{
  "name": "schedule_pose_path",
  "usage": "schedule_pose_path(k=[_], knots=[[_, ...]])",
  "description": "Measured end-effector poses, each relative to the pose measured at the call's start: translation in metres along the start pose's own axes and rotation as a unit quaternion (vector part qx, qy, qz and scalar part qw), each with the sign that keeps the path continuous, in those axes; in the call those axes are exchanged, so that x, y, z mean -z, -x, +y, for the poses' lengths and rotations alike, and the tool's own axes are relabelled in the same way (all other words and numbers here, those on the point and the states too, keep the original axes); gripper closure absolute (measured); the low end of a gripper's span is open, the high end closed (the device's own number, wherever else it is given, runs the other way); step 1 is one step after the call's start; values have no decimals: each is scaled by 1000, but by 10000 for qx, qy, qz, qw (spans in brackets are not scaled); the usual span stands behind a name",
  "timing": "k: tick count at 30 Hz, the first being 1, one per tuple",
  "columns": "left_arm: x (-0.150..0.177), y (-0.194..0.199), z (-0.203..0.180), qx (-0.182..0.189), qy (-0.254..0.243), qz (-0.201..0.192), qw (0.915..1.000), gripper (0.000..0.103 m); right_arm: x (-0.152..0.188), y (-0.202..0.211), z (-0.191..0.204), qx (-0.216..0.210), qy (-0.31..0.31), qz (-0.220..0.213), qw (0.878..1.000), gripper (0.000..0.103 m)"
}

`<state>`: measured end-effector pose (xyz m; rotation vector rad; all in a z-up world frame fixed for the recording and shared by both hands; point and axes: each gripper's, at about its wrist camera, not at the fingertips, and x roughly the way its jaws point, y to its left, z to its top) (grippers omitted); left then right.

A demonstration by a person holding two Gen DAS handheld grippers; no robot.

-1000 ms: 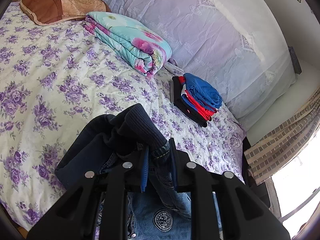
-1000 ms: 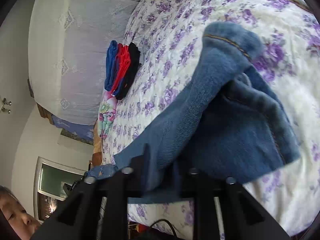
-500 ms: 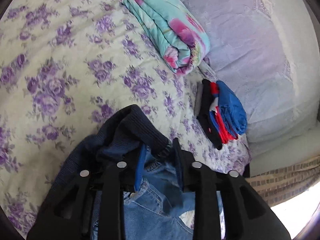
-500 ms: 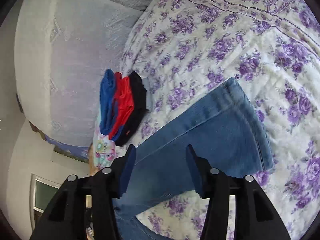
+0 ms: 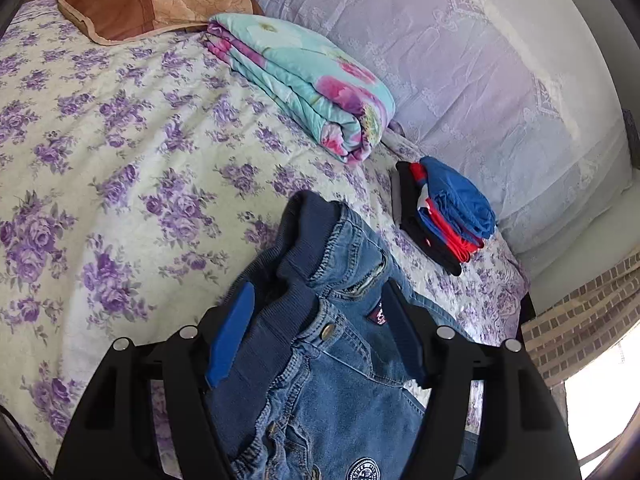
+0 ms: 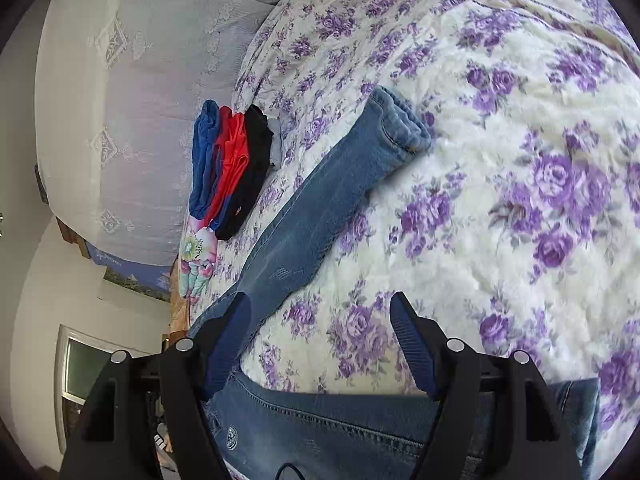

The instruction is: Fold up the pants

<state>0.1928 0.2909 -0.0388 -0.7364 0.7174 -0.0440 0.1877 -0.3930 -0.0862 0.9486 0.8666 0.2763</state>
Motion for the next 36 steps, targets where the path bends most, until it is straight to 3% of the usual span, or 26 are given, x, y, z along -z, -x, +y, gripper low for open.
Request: schedule_pose_path(k=[9,11,12,13,14,17,19,21,23,25,27,31,36], knots=[[-13,-96,-49,10,-404,821,9958,40,9,3,0,140,180,20,9997,27],[-16,-120,-46,-212,-334,930,9949,40,6,0,0,202,187,37,9996,26],[-20,-129,-41,-405,-354,905,9944,43,5,-1,0,238,205,39,9995,26],[-26,-140,-33,-699,-419,855,9930,60,4,-3,0,265,232,42,9994,26],[-31,-148,-23,-871,-430,840,9917,83,4,-4,1,282,262,58,9992,26],[-43,-153,12,-296,141,896,9954,88,0,-10,-1,344,280,83,9990,26],[-44,-147,20,-135,326,944,9949,96,-1,-12,-2,338,260,84,9991,26],[-41,-130,18,40,312,766,9966,88,-3,-10,-3,297,195,61,9994,26],[-37,-105,12,185,213,509,9983,27,-3,-6,-2,317,229,10,9992,26],[-30,-71,9,49,231,13,9997,5,-4,-1,-4,333,240,-63,9991,26],[-25,-44,9,-89,137,-259,9995,5,-7,2,-7,363,196,-129,9991,26],[-16,-5,27,37,279,-318,9991,5,-27,-6,-8,461,123,-272,9985,26],[8,25,61,-285,485,-385,9977,5,-70,-28,-19,459,-261,-567,9970,26]])
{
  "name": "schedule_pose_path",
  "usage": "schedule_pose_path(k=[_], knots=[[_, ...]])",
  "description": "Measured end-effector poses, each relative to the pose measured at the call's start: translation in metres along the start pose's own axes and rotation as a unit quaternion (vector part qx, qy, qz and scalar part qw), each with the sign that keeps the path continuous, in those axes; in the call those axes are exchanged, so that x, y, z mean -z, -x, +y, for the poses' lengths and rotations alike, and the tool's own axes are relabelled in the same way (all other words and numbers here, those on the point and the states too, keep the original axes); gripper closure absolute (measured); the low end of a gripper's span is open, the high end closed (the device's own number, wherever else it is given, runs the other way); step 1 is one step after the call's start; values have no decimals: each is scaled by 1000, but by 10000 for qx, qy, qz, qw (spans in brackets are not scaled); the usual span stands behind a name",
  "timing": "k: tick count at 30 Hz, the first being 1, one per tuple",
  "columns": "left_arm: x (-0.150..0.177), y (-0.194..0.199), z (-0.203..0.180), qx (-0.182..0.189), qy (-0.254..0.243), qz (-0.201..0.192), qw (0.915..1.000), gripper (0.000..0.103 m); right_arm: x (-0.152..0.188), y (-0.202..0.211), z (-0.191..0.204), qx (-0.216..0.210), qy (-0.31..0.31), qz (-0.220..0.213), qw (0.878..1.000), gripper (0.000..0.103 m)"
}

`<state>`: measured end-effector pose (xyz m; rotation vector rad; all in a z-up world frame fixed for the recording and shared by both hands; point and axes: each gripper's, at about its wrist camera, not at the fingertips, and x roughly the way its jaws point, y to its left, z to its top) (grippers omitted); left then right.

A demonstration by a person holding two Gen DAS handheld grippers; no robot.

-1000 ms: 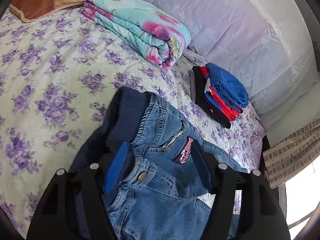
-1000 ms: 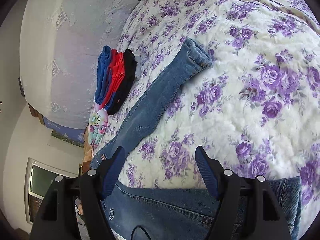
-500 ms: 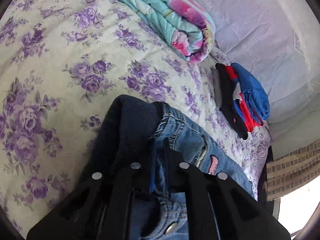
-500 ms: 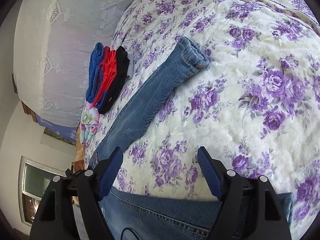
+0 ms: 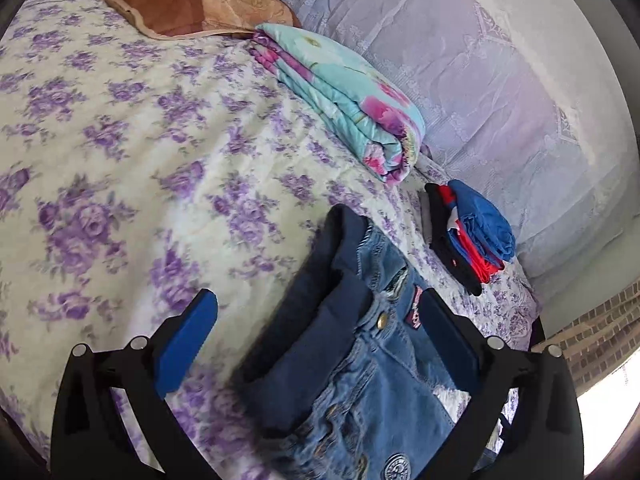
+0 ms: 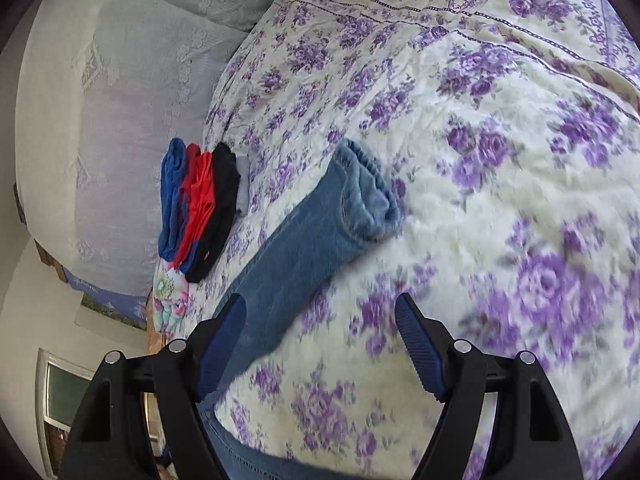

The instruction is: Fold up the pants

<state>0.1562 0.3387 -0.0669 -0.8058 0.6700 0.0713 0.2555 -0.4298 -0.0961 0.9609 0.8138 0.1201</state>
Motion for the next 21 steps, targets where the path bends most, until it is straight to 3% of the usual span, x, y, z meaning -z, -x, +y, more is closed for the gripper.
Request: schedule_pose_path(k=[3,4,5,6,7,9,10,14,16,18,20,21], knots=[[11,4,26,-17,326,64,9994,5,-9,-23,-2,-9,-160,117,9998,30],[14,3,34,-14,432,93,9990,5,-10,-28,2,32,-40,122,9999,48],[16,2,39,1,515,111,9986,5,-10,-32,7,59,51,128,9999,77],[19,2,42,6,539,112,9985,5,-10,-31,15,16,201,27,9998,88],[21,2,41,-13,512,94,9986,5,-10,-24,30,35,574,-187,9982,93],[24,3,37,-92,413,47,9991,5,-6,-8,60,196,1512,-675,9860,94],[25,3,35,-121,367,55,9992,5,-6,-7,62,323,1592,-697,9842,94],[30,5,35,-133,330,113,9993,5,-15,-47,14,1137,1240,62,9857,93],[34,10,36,-85,334,149,9993,5,-15,-48,-1,815,987,46,9918,94],[37,14,35,-52,311,215,9993,5,-16,-40,2,749,873,54,9933,87],[42,16,32,-10,250,308,9992,5,-12,-25,5,618,787,-27,9950,65],[44,16,28,16,182,349,9992,5,-8,-15,7,553,766,-87,9955,60]])
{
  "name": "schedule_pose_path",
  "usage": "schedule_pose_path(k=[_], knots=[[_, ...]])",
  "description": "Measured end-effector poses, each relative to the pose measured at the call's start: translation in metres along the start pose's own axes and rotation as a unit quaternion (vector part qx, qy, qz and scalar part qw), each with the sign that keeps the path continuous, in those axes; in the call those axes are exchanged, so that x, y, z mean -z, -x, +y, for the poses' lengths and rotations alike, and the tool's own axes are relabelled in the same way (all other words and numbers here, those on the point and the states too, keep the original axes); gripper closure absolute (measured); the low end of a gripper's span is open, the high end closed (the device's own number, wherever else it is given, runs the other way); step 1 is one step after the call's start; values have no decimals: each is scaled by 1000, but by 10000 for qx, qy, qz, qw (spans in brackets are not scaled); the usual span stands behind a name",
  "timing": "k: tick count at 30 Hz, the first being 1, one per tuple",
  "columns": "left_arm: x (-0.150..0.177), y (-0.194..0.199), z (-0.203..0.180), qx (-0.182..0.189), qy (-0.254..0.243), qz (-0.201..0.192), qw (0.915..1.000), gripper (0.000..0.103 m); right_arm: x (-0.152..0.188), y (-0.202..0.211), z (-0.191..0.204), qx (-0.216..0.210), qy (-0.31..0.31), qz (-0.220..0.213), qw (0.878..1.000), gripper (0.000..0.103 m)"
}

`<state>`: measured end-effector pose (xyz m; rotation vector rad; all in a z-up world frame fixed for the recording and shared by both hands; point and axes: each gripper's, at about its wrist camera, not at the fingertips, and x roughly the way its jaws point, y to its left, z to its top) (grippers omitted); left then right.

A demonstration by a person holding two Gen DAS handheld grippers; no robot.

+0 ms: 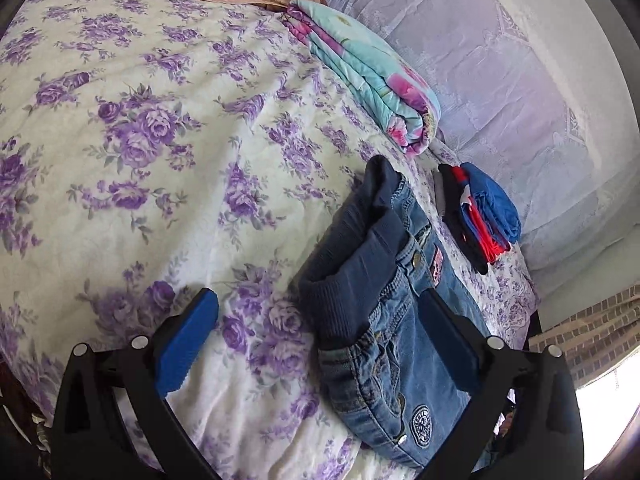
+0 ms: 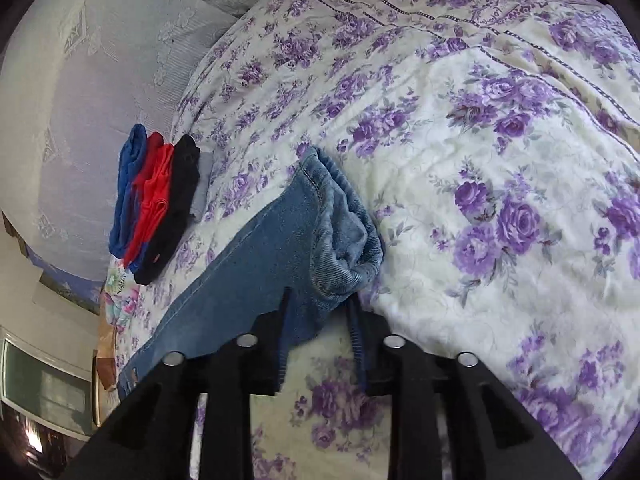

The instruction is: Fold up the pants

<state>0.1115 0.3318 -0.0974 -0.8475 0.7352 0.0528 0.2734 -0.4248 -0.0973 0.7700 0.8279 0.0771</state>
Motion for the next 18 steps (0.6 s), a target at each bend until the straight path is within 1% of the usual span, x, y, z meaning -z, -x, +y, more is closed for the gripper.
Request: schedule_pose_path(k=[1,3,5,9,10,12,15,16,18], knots=[[2,-1,-4,29,-71,37,10000,5,5,11,2,-59,25,-58,10000,57],[5,-5,-12,72,-199,119,9997,5,18,36,6,-214,168,-122,9996,56],[7,-13,-19,92,-290,190,9994,6,36,61,5,-286,229,-151,9992,50],[10,-26,-29,167,-420,299,9985,6,79,115,-9,-424,174,-153,9988,47],[11,-29,-31,181,-451,310,9983,6,90,128,-14,-418,120,-147,9989,45],[14,-35,-34,148,-524,301,9981,6,110,152,-26,-379,-8,-128,9992,44],[18,-39,-37,95,-612,255,9978,6,134,181,-44,-197,-170,-106,9996,39],[18,-40,-38,104,-636,238,9976,6,140,186,-49,-162,-235,-108,9995,36],[20,-40,-39,121,-639,212,9977,6,149,185,-60,-105,-350,-32,9993,35]])
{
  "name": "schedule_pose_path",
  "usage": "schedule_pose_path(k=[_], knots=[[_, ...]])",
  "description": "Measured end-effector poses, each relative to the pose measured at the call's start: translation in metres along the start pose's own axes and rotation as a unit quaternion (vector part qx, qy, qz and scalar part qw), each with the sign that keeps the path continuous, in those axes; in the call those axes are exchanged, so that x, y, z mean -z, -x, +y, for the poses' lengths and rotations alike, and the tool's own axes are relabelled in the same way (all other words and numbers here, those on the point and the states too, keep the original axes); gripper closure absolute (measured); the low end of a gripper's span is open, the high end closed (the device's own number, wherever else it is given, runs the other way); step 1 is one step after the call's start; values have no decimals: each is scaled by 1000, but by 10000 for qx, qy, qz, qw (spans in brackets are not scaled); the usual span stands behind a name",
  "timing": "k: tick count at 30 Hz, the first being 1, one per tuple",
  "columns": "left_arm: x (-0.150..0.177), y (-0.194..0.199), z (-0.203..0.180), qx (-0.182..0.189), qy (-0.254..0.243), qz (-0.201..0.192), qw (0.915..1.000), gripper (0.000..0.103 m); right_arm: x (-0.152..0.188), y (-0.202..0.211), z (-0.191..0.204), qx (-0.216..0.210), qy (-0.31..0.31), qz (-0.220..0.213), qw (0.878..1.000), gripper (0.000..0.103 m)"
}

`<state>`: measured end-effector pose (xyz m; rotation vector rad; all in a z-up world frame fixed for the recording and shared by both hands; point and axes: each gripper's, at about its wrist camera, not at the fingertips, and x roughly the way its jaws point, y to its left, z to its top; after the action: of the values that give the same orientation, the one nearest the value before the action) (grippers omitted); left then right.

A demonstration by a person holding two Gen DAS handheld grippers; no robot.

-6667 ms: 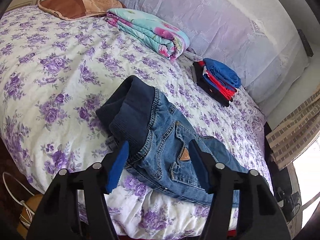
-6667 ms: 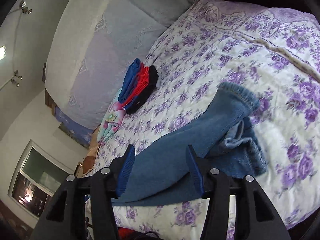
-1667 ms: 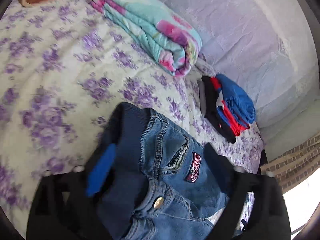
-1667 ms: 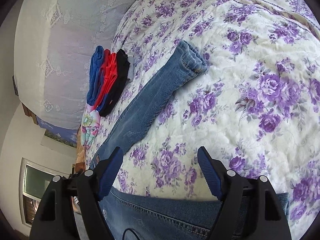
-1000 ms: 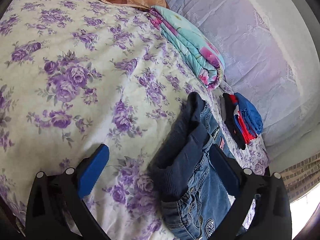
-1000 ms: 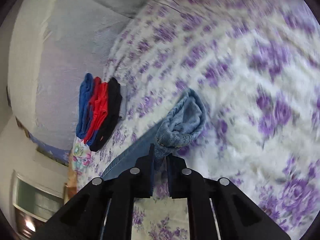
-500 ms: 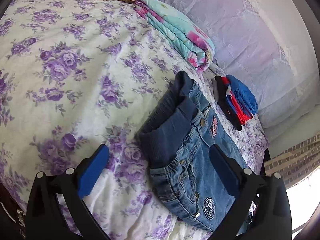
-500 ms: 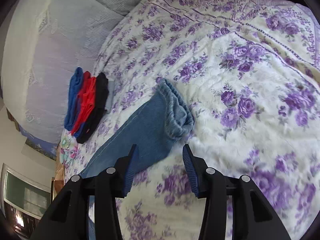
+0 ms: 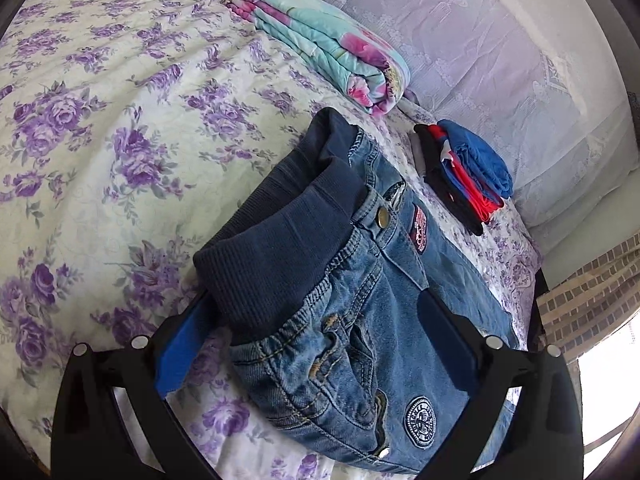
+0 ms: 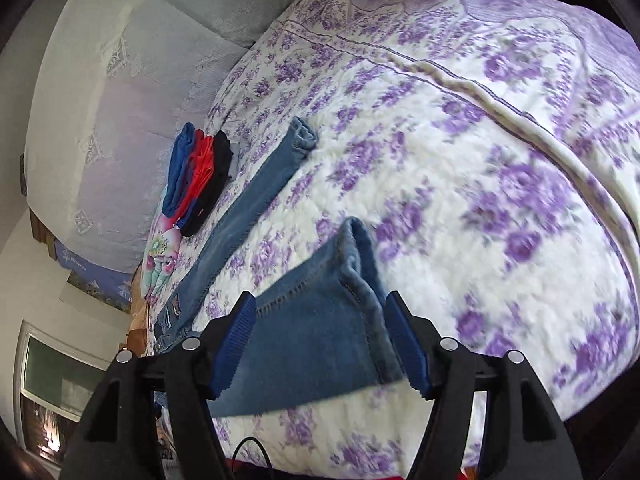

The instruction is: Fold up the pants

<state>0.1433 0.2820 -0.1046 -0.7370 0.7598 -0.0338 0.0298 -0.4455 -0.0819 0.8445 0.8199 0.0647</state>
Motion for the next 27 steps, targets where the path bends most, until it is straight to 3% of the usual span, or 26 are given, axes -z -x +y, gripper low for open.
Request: schedule_pose_path(k=[3,9,10,11,13,14,16,20,24,27], knots=[[1,1,1,30,59,-36,10000,10,6,-19,-15,-92,-196,203,9996,34],[2,-1,4,-42,131,44,9999,39,4,-43,3,-97,504,61,9987,36],[1,-1,5,-70,154,45,9998,46,2,-47,6,-27,638,39,9980,49],[1,-1,6,-108,189,32,9998,56,0,-53,7,-71,700,96,9975,75],[0,3,12,-159,272,-14,9995,75,-9,-57,9,-239,608,148,9978,80],[0,7,16,-36,358,-27,9993,79,-14,-54,17,-279,761,69,9967,82],[1,18,21,236,527,-70,9983,81,-28,-42,37,-271,1127,-150,9931,83],[16,36,11,279,346,-182,9988,82,-50,-27,51,-100,1458,-284,9889,84],[28,20,25,93,404,73,9991,77,-44,-66,4,468,1044,251,9931,80],[23,27,34,365,595,88,9975,69,-36,-54,-14,35,637,-5,9980,76]])
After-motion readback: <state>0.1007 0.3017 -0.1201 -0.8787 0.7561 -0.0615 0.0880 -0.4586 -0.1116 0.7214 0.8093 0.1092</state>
